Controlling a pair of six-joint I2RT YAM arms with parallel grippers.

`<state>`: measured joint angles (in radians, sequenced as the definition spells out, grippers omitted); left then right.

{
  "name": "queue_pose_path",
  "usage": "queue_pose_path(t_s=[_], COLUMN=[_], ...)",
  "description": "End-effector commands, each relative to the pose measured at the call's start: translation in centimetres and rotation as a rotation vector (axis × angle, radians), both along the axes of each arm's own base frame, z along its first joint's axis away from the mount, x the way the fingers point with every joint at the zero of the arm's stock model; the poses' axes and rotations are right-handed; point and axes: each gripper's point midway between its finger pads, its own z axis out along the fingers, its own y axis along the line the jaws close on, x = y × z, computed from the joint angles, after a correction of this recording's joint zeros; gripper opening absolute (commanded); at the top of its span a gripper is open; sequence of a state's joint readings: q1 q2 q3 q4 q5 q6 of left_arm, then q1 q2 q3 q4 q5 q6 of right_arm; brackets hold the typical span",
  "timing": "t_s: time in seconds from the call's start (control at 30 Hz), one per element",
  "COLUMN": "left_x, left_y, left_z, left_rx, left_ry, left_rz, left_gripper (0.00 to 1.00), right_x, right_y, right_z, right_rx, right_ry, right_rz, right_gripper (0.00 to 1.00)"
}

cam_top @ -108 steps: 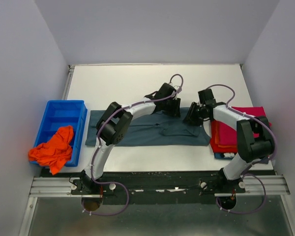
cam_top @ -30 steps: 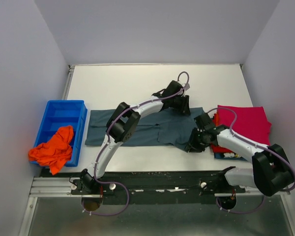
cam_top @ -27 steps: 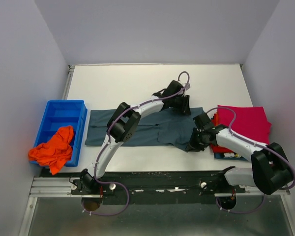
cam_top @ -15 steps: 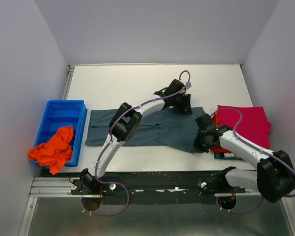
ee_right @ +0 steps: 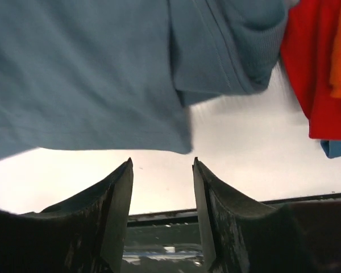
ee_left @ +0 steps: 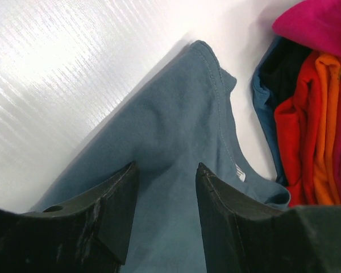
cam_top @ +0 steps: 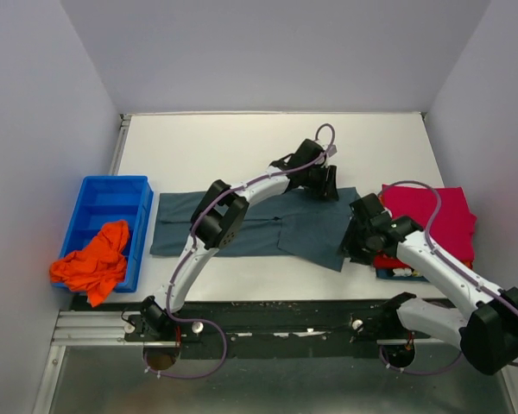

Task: Fold and stack the t-shirts
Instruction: Fold the other side of the tshirt into a rectangle

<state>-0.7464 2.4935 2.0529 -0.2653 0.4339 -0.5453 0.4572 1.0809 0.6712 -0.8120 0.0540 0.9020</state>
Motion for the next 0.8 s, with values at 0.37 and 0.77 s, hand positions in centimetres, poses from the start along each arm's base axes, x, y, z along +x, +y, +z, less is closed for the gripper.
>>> queue_pose_path(t_s=[0.37, 0.77], left_x=[-0.2, -4.3], left_y=[8.4, 23.6], left_z=[14.5, 7.5], left_rx=[-0.033, 0.277], left_ry=[-0.235, -0.162], left_rz=[0.217, 0.564], left_gripper=[0.57, 0.56], right_x=[9.9, 18.7], right_y=[-2.3, -3.0], right_z=[5.3, 0.6], right_rx=[-0.14, -0.153], right_ry=[-0.248, -0.076], right_rz=[-0.109, -0.212], right_gripper=[0.01, 0.01])
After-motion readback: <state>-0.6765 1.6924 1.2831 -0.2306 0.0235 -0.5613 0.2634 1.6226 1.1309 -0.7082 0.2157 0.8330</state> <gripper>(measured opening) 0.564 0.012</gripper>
